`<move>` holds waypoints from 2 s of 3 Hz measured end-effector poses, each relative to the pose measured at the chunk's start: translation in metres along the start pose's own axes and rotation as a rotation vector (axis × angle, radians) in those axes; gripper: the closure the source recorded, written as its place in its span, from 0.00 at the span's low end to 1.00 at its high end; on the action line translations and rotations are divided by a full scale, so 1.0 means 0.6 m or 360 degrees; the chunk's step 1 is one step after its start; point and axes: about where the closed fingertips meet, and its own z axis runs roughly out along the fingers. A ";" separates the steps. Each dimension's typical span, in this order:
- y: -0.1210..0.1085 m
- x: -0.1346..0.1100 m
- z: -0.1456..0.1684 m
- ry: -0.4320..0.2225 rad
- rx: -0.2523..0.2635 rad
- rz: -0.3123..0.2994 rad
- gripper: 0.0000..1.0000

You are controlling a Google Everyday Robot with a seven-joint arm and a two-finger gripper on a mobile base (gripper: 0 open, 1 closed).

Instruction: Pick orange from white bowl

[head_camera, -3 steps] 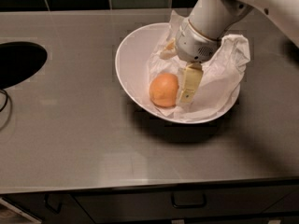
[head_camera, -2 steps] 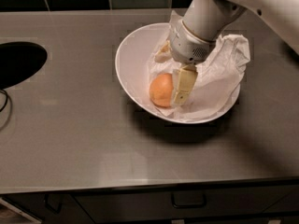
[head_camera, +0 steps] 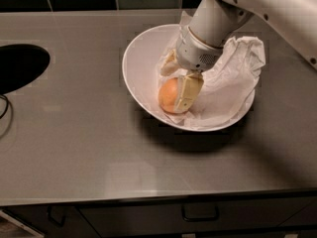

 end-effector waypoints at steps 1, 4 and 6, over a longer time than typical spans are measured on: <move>0.000 0.002 0.006 -0.0001 -0.0013 0.0007 0.29; 0.001 0.013 0.020 0.0003 -0.0047 0.0028 0.28; 0.001 0.024 0.033 0.0004 -0.0079 0.0048 0.29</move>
Offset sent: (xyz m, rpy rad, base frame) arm -0.0018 -0.0063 -0.0118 -0.0150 0.0374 -0.0118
